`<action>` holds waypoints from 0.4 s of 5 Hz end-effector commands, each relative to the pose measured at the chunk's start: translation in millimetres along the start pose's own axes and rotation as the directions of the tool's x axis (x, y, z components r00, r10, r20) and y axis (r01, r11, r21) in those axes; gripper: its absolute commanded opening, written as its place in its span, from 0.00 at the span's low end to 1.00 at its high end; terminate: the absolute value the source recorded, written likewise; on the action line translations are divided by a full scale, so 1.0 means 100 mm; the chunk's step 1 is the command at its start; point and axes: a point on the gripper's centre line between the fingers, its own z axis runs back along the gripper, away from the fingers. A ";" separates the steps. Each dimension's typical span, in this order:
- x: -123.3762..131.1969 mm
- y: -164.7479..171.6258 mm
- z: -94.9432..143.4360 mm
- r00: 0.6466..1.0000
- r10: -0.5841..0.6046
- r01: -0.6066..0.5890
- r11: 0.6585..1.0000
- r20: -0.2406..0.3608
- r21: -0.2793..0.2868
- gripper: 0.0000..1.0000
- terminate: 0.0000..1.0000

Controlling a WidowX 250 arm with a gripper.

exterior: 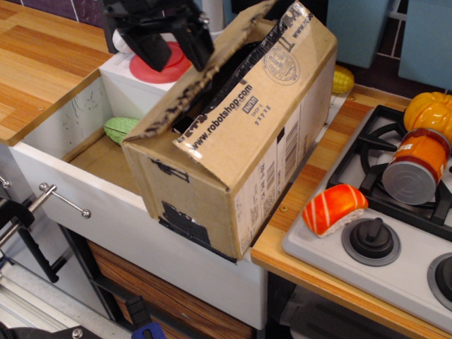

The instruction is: Close small4fbox flaps

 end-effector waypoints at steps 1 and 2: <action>-0.10 -0.04 -0.13 0.995 -0.016 0.012 0.999 0.101 0.037 1.00 0.00; -0.17 -0.01 -0.24 0.989 -0.033 0.024 0.998 0.144 0.066 1.00 0.00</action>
